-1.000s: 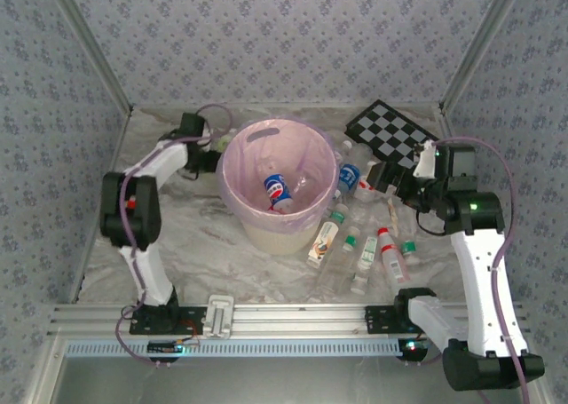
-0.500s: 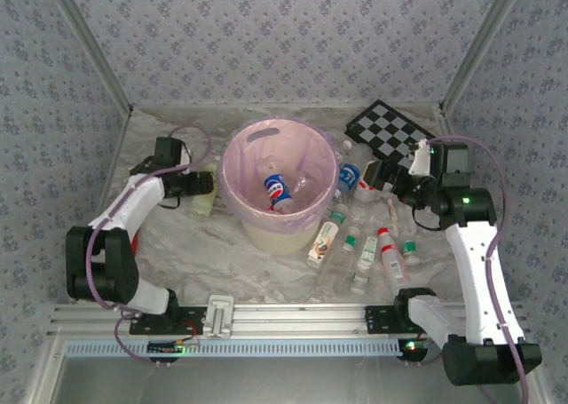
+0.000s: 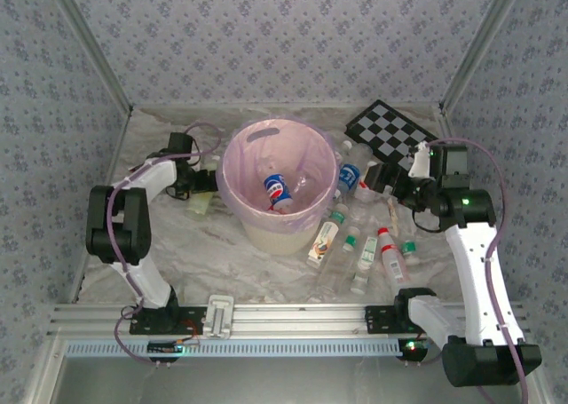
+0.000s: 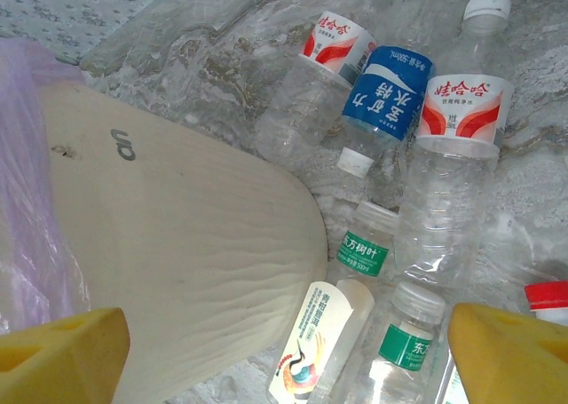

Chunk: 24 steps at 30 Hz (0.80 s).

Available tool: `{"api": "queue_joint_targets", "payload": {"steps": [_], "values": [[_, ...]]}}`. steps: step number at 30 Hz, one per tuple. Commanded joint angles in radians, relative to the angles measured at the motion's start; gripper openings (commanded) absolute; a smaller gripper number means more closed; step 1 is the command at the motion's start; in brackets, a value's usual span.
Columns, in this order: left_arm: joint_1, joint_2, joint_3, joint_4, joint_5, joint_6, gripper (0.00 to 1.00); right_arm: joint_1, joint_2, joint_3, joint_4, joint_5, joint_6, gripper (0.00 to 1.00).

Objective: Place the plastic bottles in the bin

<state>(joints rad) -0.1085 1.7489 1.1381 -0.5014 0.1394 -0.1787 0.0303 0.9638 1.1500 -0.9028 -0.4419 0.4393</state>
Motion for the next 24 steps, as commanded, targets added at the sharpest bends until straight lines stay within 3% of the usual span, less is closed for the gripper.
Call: {"api": "queue_joint_targets", "payload": {"steps": [1, 9, 15, 18, 24], "values": [[0.004, 0.000, -0.008, 0.030, 0.009, -0.004, 0.75, -0.006, 0.004, 0.025, -0.020, -0.007, -0.012, 0.93], [0.009, -0.080, 0.014, -0.029, -0.057, 0.019, 0.50, -0.007, 0.005, 0.076, -0.009, -0.028, -0.007, 0.92], [0.014, -0.249, 0.067, -0.125, -0.106, 0.030, 0.49, 0.008, 0.044, 0.142, 0.067, -0.122, 0.021, 0.91], [0.008, -0.396, 0.087, -0.152, -0.129, 0.011, 0.46, 0.060, 0.074, 0.192, 0.149, -0.173, 0.043, 0.90], [-0.078, -0.720, 0.114, -0.127, -0.127, -0.001, 0.37, 0.274, 0.177, 0.363, 0.279, -0.157, 0.036, 0.86]]}}
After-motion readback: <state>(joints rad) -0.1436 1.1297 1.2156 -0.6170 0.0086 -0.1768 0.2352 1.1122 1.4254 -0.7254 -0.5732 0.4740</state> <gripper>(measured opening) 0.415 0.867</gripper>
